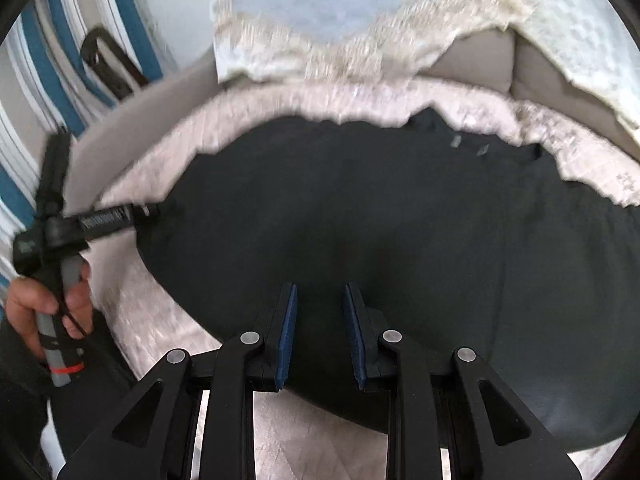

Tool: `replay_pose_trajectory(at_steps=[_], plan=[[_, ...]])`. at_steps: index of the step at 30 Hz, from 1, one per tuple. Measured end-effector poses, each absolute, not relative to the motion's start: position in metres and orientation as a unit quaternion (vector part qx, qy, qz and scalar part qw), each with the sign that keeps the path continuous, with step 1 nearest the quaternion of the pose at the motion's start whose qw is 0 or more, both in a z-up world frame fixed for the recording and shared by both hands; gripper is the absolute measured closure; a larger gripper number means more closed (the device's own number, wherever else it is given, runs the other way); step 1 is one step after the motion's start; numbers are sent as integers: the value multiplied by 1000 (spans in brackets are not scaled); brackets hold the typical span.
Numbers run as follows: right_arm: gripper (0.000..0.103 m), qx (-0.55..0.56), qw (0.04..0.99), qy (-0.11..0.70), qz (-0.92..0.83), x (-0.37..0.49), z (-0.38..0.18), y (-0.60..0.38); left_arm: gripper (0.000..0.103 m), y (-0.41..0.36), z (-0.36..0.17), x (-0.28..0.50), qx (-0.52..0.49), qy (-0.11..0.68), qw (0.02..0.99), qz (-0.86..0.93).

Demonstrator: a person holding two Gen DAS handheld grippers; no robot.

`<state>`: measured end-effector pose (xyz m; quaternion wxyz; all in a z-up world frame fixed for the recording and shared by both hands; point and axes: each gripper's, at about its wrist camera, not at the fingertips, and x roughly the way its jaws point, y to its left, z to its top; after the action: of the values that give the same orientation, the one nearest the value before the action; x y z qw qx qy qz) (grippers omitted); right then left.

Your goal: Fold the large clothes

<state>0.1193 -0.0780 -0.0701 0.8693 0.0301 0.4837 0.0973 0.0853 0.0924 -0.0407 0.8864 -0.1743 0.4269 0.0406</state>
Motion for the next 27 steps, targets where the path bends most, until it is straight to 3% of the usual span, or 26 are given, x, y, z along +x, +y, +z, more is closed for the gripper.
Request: replay_pose_trajectory(at_steps=[4,9,15,21,27], plan=[[78,30,868,485,102,114,-69,-80,59,98,-40,78,-190,424,885,27],[78,34,865,491,102,116,-70,-82,42,110,-41,102,-218,436,873,4],[78,34,865,491,99,118,-70,-81,42,102,-45,120,-240,444,862,-38],[78,34,865,492,93,112,-67,-80,64,97,-51,97,-252,441,861,-35],[78,55,877,468,98,132,-46,-79,75,104,-53,98,-267,440,856,-39]])
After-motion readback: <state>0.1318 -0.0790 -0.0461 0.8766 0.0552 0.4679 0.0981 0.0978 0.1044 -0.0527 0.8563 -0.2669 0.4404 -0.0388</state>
